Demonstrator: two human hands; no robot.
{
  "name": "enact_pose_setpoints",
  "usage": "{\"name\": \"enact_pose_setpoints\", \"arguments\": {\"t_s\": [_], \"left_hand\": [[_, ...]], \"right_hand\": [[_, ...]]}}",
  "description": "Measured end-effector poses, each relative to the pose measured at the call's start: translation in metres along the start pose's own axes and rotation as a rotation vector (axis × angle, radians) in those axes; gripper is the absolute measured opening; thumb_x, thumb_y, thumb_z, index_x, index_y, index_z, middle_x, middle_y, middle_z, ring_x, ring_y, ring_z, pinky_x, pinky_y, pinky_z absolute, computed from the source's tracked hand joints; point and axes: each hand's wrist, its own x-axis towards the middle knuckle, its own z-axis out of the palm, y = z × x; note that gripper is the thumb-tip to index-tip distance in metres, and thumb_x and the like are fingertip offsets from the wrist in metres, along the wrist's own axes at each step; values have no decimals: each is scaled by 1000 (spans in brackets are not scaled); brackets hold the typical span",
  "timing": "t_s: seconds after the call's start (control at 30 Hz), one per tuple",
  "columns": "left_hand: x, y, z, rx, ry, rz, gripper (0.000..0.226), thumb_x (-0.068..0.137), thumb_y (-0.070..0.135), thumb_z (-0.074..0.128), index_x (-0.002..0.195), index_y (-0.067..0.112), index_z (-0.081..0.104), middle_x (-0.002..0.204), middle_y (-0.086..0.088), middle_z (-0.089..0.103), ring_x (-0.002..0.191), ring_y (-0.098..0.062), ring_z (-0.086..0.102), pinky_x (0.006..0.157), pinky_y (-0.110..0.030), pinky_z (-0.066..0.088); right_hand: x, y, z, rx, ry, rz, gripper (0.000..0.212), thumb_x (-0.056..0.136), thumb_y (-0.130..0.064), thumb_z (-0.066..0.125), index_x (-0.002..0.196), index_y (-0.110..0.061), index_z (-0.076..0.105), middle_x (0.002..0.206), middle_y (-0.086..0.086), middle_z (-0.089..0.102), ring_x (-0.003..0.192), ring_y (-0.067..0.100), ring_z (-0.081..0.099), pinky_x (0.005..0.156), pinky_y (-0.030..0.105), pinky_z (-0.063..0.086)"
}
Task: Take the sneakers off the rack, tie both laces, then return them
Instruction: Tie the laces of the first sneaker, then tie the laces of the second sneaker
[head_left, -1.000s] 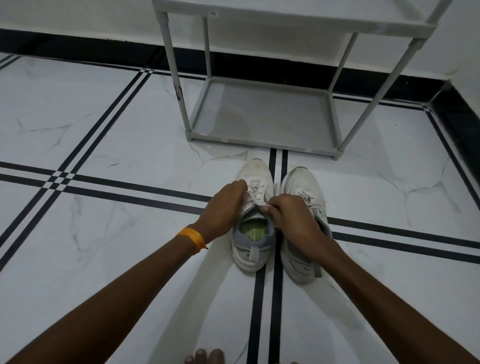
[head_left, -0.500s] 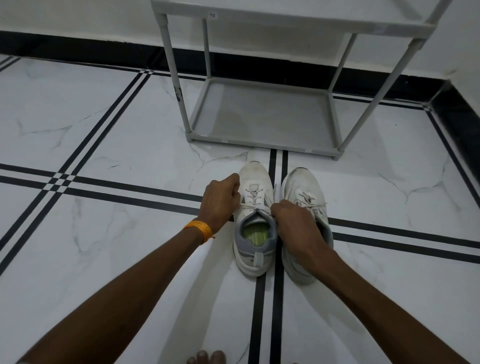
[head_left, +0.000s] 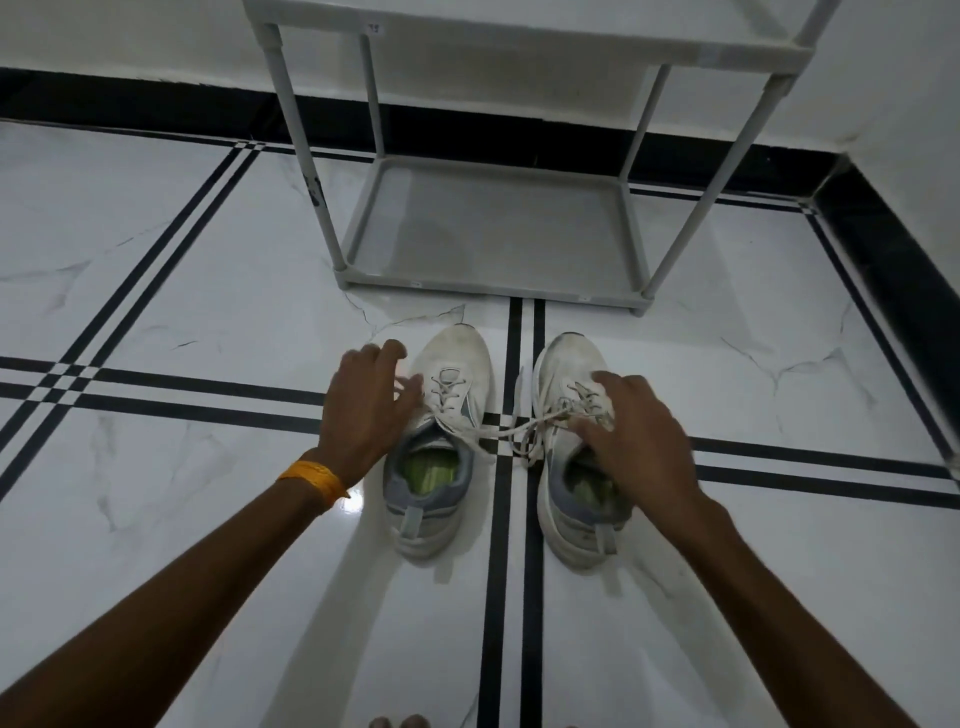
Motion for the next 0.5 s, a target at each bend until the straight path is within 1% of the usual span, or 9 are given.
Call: {"name": "enact_pose_setpoints", "arguments": {"t_s": [0.03,0.07,0.1,0.13,0.2,0.27,0.3,0.4,0.5], "left_hand": [[1,7,-1,44,24,49,35,93,37,57,120,15,56,113,-12,62,105,-29,54,80,-41,45],[1,17,-3,42,48,103,36,93,36,58,123,16,56,122,-12,59,115,-30,50,89,-43,44],[1,33,-3,1,53,166,35,93,32,58,124,16,57,126,-10,57,118,-28,48,93,-42,43],[0,50,-2,-72,31,237,32,93,28,58,123,15,59,125,-9,58,116,-25,50,94,-39,44],[-6,84,6,-218,-113,339,23,93,21,57,113,14,63,116,-6,60,101,-19,57,88,-33,51],[-11,105,20,-252,-263,367,18,91,19,57,104,13,66,103,-6,63,89,-21,61,79,-34,53],[-13,109,26,-243,-303,362,18,90,19,58,103,13,67,100,-7,64,88,-23,61,77,-35,52],[-11,107,38,-268,-320,311,16,85,14,61,99,12,69,97,-10,67,89,-27,63,78,-37,52],[-11,103,38,-275,-344,334,8,86,13,60,92,10,66,92,-10,66,85,-27,62,74,-38,50]], "right_hand": [[2,12,-4,-63,-16,48,53,88,-45,63,133,-20,52,128,5,56,107,24,60,82,33,47],[5,20,-5,-82,-57,74,48,87,-47,63,125,-18,59,120,7,62,101,25,62,79,34,49],[8,23,-4,-54,-97,82,43,87,-47,64,116,-16,65,113,7,66,95,24,63,78,35,50],[9,24,-1,-10,-112,79,38,87,-46,64,108,-14,68,107,8,69,91,24,63,78,36,51],[10,18,4,46,-100,37,34,88,-42,65,104,-12,70,103,8,71,89,24,64,79,37,52],[10,13,9,125,-95,-5,33,88,-40,66,104,-12,71,102,8,72,89,24,65,80,37,53],[12,12,11,171,-104,-9,32,87,-39,67,104,-12,71,102,7,72,89,23,65,80,37,53],[15,15,18,255,-84,-1,27,84,-38,71,99,-16,73,98,2,73,85,18,66,77,32,52],[12,17,21,438,-19,80,19,81,-35,74,88,-17,75,88,-3,74,80,14,68,73,29,54]]}}
